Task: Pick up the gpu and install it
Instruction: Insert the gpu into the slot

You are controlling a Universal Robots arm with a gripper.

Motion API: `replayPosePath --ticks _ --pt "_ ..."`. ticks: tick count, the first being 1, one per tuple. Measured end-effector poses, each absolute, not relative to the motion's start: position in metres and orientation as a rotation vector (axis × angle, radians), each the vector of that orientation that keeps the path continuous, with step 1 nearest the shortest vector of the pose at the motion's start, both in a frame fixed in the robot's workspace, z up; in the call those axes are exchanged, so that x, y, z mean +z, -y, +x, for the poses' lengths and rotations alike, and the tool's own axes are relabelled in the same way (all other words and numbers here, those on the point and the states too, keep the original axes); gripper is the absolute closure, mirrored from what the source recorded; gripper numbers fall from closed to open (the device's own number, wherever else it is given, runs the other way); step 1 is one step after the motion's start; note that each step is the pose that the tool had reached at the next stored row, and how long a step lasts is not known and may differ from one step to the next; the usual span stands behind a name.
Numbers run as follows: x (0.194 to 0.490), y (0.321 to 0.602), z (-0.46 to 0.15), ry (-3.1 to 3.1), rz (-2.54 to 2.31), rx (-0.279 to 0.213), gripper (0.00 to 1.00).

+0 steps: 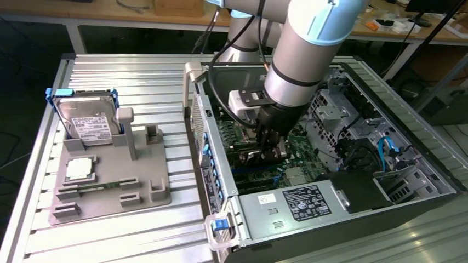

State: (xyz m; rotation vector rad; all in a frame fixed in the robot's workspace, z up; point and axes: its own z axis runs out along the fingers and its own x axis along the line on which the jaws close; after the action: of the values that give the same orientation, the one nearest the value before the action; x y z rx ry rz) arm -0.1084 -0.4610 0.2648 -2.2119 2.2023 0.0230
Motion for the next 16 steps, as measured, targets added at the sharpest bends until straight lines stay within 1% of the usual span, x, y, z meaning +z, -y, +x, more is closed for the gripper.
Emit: replayPosePath --ticks 16 --pt "0.2601 0.461 -0.1098 -2.202 -2.212 0.023 0.73"
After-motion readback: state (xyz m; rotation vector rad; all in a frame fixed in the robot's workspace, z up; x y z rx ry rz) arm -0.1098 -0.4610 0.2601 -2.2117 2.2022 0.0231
